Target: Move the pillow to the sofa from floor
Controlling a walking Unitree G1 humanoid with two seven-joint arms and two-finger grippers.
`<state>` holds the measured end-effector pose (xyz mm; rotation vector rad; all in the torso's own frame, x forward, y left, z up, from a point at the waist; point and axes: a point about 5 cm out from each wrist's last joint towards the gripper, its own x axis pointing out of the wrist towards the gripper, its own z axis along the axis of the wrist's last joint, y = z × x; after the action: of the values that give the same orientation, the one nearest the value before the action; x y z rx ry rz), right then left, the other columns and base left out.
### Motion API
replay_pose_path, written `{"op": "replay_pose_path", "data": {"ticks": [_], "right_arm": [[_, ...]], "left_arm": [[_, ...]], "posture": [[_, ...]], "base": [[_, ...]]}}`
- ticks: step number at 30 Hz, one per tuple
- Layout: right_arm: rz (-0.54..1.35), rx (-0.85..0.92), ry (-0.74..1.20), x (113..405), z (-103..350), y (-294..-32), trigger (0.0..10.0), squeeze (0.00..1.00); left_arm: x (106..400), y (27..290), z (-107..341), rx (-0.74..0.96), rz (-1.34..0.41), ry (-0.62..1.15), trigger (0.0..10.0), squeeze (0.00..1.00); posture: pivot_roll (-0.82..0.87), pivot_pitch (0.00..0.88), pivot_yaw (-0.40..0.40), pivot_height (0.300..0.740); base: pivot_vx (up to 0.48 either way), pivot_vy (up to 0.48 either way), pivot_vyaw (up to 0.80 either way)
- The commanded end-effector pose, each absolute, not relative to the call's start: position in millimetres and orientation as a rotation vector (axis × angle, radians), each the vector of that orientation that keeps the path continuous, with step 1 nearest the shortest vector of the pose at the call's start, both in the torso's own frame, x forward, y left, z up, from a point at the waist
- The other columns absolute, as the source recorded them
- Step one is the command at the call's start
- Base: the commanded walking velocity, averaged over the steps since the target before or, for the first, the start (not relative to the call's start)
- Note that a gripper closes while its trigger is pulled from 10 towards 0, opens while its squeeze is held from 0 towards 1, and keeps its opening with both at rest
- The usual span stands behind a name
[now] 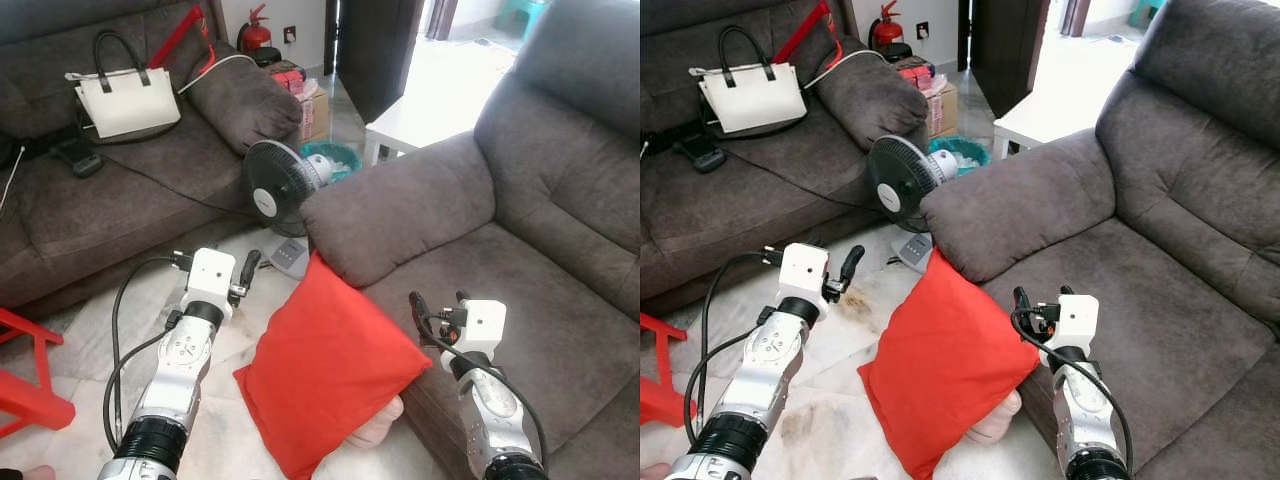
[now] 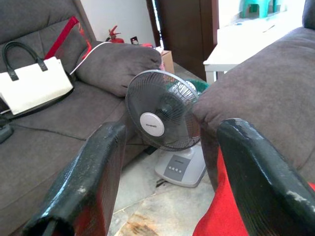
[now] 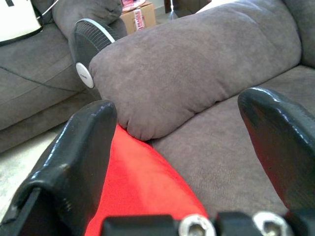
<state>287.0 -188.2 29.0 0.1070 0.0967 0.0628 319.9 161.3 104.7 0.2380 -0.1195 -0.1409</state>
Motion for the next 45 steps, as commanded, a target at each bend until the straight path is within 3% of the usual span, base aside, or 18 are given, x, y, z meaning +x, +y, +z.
{"op": "replay_pose_path", "data": {"ticks": [1, 15, 34, 45], "right_arm": [[0.051, 0.118, 0.099, 286.9, 28.4, -189.5, 10.0, 0.00], [0.057, 0.109, 0.098, 286.8, 28.1, -188.1, 10.0, 0.00], [0.058, 0.110, 0.103, 287.6, 27.9, -187.9, 10.0, 0.00], [0.066, 0.091, 0.152, 285.1, 21.1, -188.4, 10.0, 0.00]], "left_arm": [[318.9, 162.4, 105.5, 0.238, -0.135, -0.124, 10.0, 0.00], [318.5, 162.6, 104.8, 0.239, -0.131, -0.121, 10.0, 0.00], [318.2, 163.5, 104.8, 0.234, -0.126, -0.120, 10.0, 0.00], [312.1, 164.3, 95.5, 0.235, -0.130, -0.090, 10.0, 0.00]], "posture": [[0.18, 0.063, -0.004, 0.740], [0.18, 0.065, -0.005, 0.740], [0.18, 0.066, -0.006, 0.740], [0.18, 0.066, -0.006, 0.740]], "base": [[0.000, 0.000, -0.79], [0.000, 0.000, -0.10], [0.263, 0.000, -0.20], [0.000, 0.000, 0.00]]}}
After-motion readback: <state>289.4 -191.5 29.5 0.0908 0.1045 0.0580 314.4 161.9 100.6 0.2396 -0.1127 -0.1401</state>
